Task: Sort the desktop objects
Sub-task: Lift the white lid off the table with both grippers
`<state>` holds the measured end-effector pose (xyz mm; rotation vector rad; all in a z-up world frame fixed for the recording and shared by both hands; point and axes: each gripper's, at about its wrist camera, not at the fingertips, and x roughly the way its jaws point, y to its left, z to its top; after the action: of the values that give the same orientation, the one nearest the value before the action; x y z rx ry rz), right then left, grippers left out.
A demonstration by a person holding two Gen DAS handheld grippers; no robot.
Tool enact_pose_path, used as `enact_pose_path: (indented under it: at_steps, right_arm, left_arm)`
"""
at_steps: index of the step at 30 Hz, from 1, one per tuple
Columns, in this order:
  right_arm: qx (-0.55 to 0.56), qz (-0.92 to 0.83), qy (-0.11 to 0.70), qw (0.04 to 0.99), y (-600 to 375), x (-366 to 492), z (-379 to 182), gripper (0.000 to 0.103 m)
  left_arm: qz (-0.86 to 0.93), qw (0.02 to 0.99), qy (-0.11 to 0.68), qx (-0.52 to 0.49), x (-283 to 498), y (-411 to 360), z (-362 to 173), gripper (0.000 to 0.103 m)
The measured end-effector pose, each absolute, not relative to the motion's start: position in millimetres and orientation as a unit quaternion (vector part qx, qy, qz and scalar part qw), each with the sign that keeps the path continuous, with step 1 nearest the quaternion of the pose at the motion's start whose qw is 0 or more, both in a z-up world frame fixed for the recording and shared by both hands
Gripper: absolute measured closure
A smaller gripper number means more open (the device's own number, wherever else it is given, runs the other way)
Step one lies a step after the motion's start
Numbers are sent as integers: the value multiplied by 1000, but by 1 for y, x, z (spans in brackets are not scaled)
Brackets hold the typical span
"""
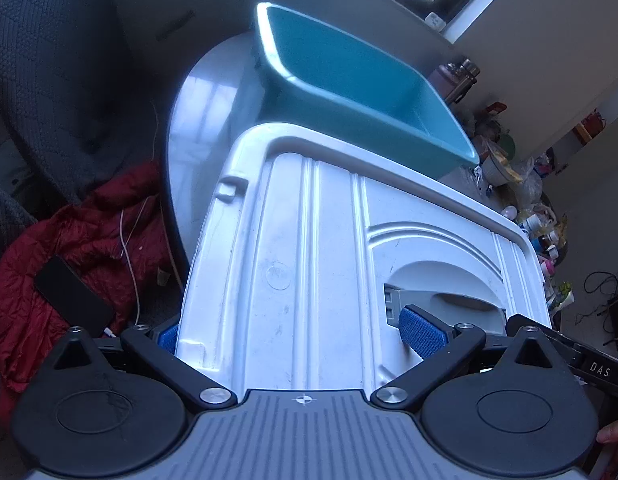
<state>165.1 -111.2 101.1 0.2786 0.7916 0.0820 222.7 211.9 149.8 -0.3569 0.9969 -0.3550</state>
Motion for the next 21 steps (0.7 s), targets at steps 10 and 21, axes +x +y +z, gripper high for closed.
enact_pose_path:
  at_steps: [10,21]
  right_arm:
    - [118,74,367,920,-141,205,125,8]
    - [91,136,343,925,-174,291,151,8]
  left_arm:
    - [-142,863,450,-181,240,187,183,0]
    - [-88,887,408,-199,290,151,219,0]
